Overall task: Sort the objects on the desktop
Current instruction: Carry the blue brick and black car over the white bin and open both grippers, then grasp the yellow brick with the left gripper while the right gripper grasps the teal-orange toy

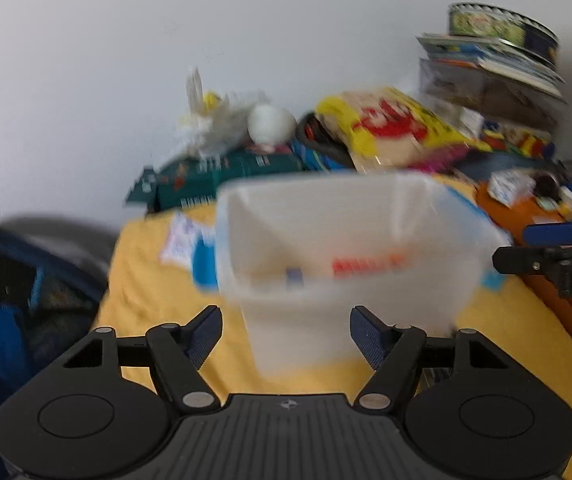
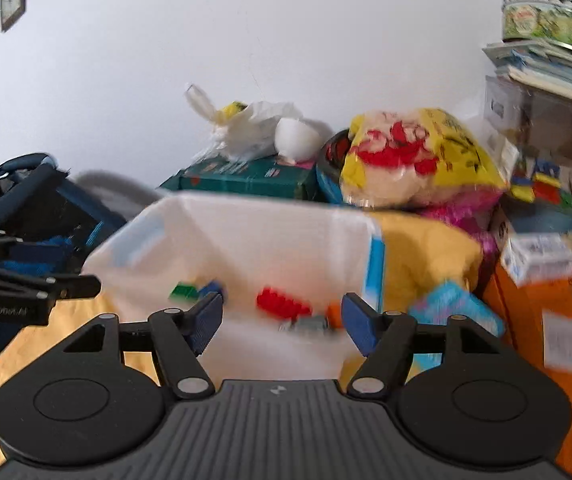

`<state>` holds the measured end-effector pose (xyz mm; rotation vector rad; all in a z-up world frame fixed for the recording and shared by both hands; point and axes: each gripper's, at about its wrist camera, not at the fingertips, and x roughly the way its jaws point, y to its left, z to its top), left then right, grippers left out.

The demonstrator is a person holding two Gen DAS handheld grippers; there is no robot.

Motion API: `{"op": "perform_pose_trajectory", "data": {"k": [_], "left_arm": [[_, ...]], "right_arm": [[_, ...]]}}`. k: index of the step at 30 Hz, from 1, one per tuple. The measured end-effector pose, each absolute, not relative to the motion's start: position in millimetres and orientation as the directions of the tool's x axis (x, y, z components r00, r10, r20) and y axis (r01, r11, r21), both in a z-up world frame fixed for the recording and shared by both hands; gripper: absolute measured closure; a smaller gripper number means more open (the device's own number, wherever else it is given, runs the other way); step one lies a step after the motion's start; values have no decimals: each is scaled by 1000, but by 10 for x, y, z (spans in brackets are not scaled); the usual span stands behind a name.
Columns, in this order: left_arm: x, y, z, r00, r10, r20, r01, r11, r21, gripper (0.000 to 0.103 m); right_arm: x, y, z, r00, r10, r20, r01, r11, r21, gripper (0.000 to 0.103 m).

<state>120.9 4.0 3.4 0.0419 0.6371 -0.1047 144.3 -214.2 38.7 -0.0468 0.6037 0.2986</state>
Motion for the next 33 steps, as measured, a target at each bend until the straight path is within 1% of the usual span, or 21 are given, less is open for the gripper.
{"op": "perform_pose_trajectory", "data": {"k": [4,7,8,11,12,13,14,18,19,25,27,30,33], "left_arm": [[801,-119,-372,754,-110,-648,147,989,2,29],[673,-246,-639,711,-121,-693,168,986,1,30],[653,-279,-708,703,-129,-699,176,984,-6,30],[671,-412,-890,681,-158,-716,210,978,-16,40],[698,-450,-953,670,-161,-725,218,976,-15,49],[741,-480,-1000,654,-162,-739,216,976,-23,61],[802,-486,-1037,642,-179,-745,211,976,-53,66],[919,-501,-1092,646,-201,-736,190,977,-100,70],[937,-500,-1092,647,-210,-733,196,975,-106,74],[856,-363,-1035,660,-190,-727,212,975,-62,76],[813,-251,-1005,661,-177,-729,196,979,-60,76],[731,-120,-939,673,-162,-722,177,983,-55,78],[676,-41,-878,684,-152,-713,166,985,-51,78]], "right_arm": [[1104,-2078,16,715,278,-641,-340,940,29,35],[960,-1985,-221,669,303,-679,-389,921,27,42],[924,-1957,-286,662,293,-690,-395,919,12,46],[862,-1940,-397,647,279,-710,-383,924,14,47],[850,-1949,-411,644,276,-713,-378,926,16,47],[834,-1942,-423,641,274,-717,-381,924,12,47],[823,-1933,-431,638,274,-720,-388,922,7,47],[764,-1891,-453,633,281,-721,-414,910,-9,47],[752,-1883,-462,629,288,-722,-421,907,-6,47],[756,-1662,-490,617,342,-709,-511,859,-30,48],[788,-1550,-514,606,359,-710,-546,836,-43,56],[847,-1400,-601,586,365,-723,-576,815,-56,59],[902,-1314,-705,601,332,-727,-581,806,-113,61]]}}
